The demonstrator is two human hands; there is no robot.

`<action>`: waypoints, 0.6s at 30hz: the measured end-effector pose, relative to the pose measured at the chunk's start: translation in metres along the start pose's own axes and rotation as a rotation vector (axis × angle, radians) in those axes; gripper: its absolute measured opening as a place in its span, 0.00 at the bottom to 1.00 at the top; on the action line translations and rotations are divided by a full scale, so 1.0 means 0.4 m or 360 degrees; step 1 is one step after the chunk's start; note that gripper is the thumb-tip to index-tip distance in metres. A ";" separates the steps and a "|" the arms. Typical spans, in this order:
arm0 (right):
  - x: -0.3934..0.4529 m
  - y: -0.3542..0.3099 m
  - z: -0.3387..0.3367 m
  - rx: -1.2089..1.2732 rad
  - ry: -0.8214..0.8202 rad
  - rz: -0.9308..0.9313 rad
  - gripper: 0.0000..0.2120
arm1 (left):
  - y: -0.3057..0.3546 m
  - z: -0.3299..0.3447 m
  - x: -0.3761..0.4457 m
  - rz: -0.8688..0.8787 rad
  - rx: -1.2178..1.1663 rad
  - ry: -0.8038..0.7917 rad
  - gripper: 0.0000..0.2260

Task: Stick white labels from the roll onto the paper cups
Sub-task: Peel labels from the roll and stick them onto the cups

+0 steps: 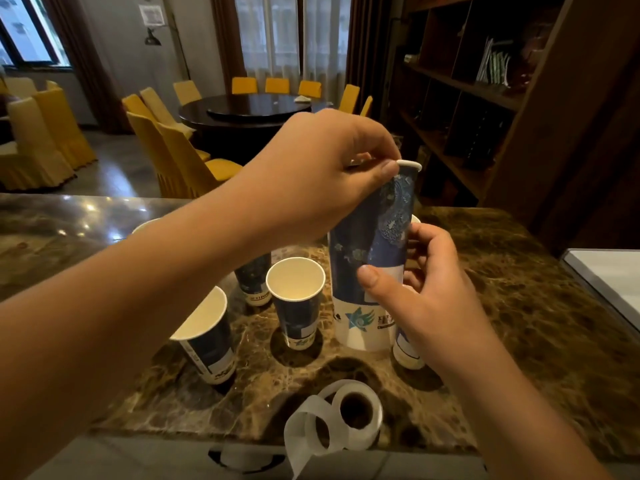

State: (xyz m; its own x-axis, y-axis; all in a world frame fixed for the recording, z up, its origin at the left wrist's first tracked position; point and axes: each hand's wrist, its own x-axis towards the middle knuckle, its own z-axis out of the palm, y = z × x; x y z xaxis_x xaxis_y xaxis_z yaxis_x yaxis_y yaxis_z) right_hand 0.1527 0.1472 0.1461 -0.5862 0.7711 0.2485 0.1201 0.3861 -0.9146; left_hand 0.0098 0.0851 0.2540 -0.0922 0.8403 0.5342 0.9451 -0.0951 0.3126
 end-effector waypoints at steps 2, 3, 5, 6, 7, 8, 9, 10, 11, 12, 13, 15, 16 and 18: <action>-0.002 0.005 -0.011 0.0011 0.0048 -0.0026 0.35 | -0.022 -0.011 0.019 0.0019 0.0037 0.0046 0.09; -0.002 0.007 -0.019 0.0020 0.0084 -0.0043 0.35 | -0.040 -0.012 0.033 0.0029 0.0078 0.0103 0.09; -0.001 0.013 -0.032 0.0007 0.0130 -0.0065 0.32 | -0.086 0.001 0.064 0.0025 0.0156 0.0188 0.10; 0.000 0.018 -0.037 -0.0015 0.0137 -0.0066 0.30 | -0.112 0.017 0.077 0.0004 0.0182 0.0187 0.11; -0.001 0.022 -0.040 -0.0046 0.0136 -0.0061 0.29 | -0.139 0.039 0.089 -0.0025 0.0210 0.0154 0.11; -0.001 0.026 -0.042 -0.0085 0.0131 -0.0048 0.27 | -0.166 0.066 0.098 -0.0054 0.0242 0.0096 0.11; -0.004 0.030 -0.043 -0.0125 0.0124 -0.0032 0.26 | -0.193 0.095 0.105 -0.0083 0.0280 0.0020 0.11; -0.006 0.035 -0.043 -0.0165 0.0115 -0.0018 0.24 | -0.218 0.124 0.109 -0.0111 0.0328 -0.0065 0.10; -0.009 0.040 -0.043 -0.0195 0.0114 -0.0014 0.20 | -0.239 0.153 0.111 -0.0134 0.0388 -0.0157 0.09; -0.012 0.047 -0.042 -0.0210 0.0131 -0.0020 0.16 | -0.257 0.179 0.112 -0.0146 0.0454 -0.0251 0.08; -0.015 0.054 -0.040 -0.0211 0.0161 -0.0034 0.13 | -0.272 0.203 0.113 -0.0153 0.0519 -0.0341 0.07; -0.020 0.069 -0.036 -0.0252 0.0228 -0.0094 0.09 | -0.291 0.243 0.114 -0.0173 0.0633 -0.0501 0.08; -0.022 0.076 -0.034 -0.0304 0.0243 -0.0133 0.07 | -0.295 0.259 0.115 -0.0184 0.0676 -0.0568 0.08; -0.025 0.089 -0.031 -0.0380 0.0244 -0.0175 0.05 | -0.302 0.286 0.117 -0.0214 0.0701 -0.0664 0.07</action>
State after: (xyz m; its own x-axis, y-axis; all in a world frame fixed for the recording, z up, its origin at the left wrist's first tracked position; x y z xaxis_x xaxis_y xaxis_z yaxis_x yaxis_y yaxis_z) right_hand 0.1727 0.1596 0.1150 -0.4803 0.7787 0.4037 0.2585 0.5655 -0.7832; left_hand -0.0727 0.1971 0.1514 -0.1735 0.9758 0.1331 0.9825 0.1809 -0.0452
